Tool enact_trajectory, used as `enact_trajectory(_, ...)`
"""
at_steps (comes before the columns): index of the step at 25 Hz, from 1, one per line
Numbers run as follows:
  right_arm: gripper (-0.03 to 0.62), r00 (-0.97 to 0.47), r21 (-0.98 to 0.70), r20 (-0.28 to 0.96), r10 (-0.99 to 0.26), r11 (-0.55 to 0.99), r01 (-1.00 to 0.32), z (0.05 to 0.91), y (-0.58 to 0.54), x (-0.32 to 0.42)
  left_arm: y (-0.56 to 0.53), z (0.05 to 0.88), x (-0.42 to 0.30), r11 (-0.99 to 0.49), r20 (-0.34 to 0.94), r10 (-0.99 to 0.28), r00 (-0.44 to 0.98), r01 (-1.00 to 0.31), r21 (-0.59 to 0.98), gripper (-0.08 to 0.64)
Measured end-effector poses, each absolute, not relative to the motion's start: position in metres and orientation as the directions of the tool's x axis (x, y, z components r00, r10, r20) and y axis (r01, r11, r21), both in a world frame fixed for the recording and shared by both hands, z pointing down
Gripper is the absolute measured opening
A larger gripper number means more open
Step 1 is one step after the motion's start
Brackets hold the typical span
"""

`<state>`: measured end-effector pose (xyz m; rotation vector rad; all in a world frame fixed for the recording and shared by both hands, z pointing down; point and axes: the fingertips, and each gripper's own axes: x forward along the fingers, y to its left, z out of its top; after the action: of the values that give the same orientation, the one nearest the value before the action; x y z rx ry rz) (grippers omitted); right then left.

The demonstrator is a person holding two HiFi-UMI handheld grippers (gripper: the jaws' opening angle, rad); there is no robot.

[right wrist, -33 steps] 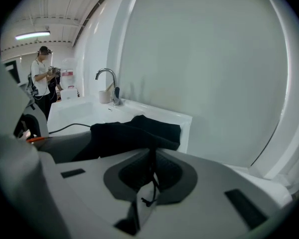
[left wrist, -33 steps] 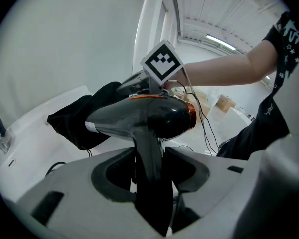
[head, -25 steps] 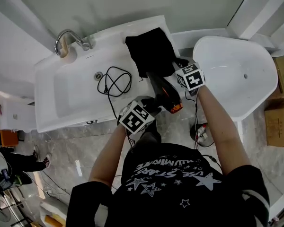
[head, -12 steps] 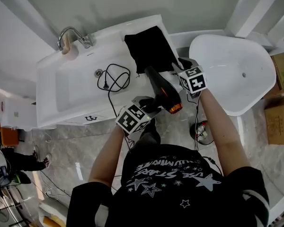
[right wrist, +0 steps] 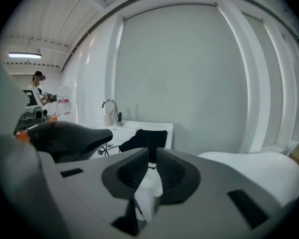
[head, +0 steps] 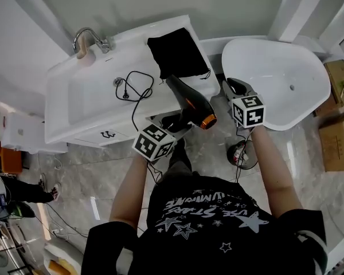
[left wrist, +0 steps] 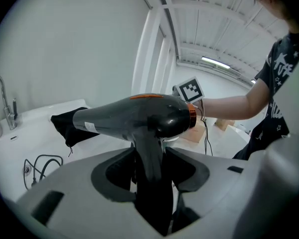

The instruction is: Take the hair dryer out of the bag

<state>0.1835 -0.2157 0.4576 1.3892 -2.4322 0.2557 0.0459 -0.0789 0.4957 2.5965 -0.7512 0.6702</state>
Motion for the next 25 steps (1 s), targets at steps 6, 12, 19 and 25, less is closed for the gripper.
enact_trajectory(6, 0.037, -0.487, -0.083, 0.32, -0.812, 0.488, -0.869, 0.454, -0.168, 0.195, -0.05, 0.479, 0.057, -0.76, 0.474, -0.448, 0.758, -0.602, 0.244, 0.202)
enact_trajectory(12, 0.008, -0.533, -0.123, 0.307, -0.788, 0.522, -0.844, 0.462, -0.132, 0.179, -0.028, 0.476, 0.064, -0.745, 0.453, -0.476, 0.754, -0.619, 0.248, 0.201)
enact_trajectory(19, 0.006, -0.564, -0.112, 0.289, -0.774, 0.557, -0.823, 0.46, -0.109, 0.164, -0.008, 0.476, 0.06, -0.743, 0.424, -0.49, 0.762, -0.619, 0.255, 0.201)
enact_trajectory(25, 0.006, -0.568, -0.131, 0.278, -0.775, 0.555, -0.821, 0.455, -0.09, 0.148, 0.003, 0.47, 0.042, -0.734, 0.384, -0.506, 0.772, -0.619, 0.278, 0.201)
